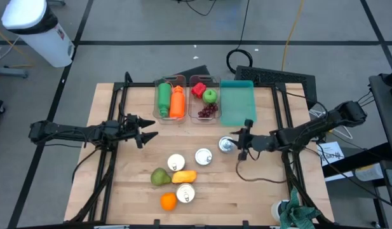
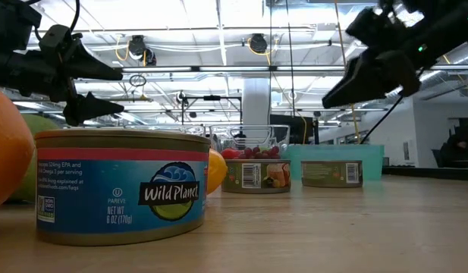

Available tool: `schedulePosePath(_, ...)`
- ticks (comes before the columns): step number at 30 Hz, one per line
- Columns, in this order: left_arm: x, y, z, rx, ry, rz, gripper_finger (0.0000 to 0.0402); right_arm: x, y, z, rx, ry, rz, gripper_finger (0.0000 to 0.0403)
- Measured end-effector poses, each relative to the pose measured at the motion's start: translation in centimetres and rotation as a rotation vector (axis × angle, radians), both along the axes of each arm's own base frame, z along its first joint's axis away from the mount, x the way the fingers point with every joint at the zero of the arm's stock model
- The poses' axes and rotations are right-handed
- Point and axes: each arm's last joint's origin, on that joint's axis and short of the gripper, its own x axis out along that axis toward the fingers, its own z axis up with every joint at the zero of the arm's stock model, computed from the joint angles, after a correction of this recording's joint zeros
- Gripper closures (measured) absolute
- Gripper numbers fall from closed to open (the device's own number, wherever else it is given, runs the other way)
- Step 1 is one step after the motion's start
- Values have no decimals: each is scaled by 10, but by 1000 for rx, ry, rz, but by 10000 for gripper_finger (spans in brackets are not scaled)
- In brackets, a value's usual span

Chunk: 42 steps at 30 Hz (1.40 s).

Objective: Pick & Place Food Item
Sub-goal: Put the pear into the right transparent bin

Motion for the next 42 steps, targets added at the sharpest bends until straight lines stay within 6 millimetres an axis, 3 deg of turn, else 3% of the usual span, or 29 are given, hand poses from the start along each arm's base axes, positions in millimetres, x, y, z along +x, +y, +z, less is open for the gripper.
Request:
schedulePosePath(3,0,0,0,0,0,0,2,0,-11,-4,81,12,-95,228)
schedulePosePath(6,0,0,0,0,0,-1,2,1,-19,-9,226,49,-74,168)
schedulePosePath(11,0,0,0,0,0,0,2,4,-19,-22,321,147,8,118)
schedulePosePath(17,0,0,0,0,0,-1,2,2,-13,-34,332,251,-6,116)
schedulePosePath(33,1,0,7,-48,-86,12,2,5,-11,-32,330,211,15,126)
schedulePosePath(37,2,-3,11,-106,-137,-98,2,6,-11,-28,316,180,36,126)
schedulePosePath(39,2,-7,25,-177,-283,-233,2,7,-11,-25,302,152,51,126)
schedulePosePath(42,1,-15,41,-127,-402,-382,2,8,-11,-20,279,125,72,126)
